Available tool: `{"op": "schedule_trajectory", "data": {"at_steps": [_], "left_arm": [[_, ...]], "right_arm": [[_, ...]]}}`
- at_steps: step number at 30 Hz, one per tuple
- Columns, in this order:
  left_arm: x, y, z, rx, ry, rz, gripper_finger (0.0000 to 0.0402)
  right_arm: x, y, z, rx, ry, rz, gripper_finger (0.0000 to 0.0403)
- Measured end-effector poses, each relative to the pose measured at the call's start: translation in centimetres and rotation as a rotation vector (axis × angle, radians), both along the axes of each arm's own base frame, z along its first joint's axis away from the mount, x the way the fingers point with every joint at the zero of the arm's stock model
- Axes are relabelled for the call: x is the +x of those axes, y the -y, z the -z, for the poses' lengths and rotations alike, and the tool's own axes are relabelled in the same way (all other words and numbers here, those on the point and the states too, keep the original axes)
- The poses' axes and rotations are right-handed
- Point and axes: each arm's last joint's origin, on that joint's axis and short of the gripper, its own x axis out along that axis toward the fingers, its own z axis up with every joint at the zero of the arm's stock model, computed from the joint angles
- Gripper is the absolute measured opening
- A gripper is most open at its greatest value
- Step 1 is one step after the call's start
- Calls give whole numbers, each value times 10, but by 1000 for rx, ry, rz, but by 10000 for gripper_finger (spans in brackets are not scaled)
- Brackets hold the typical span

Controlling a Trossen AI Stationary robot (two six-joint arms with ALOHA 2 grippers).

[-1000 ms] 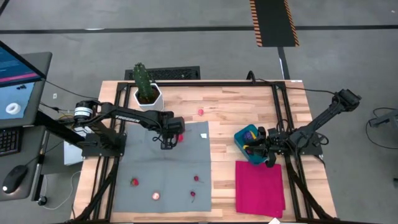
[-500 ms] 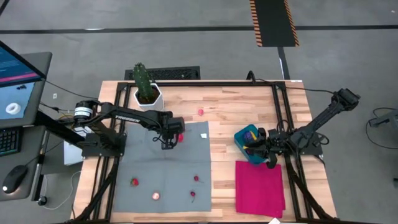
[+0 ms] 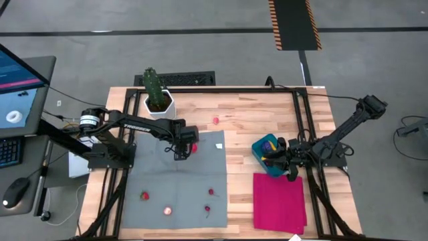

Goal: Pick and placing Produce into tupperware
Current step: Put the red strawberry into the blue bin

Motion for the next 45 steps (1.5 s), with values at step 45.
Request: {"op": "schedule_trajectory", "data": {"at_steps": [45], "left_arm": [[-6, -13, 14, -60, 42, -16, 18]], "right_arm": [[0, 0, 0, 16, -2, 1, 131]]}}
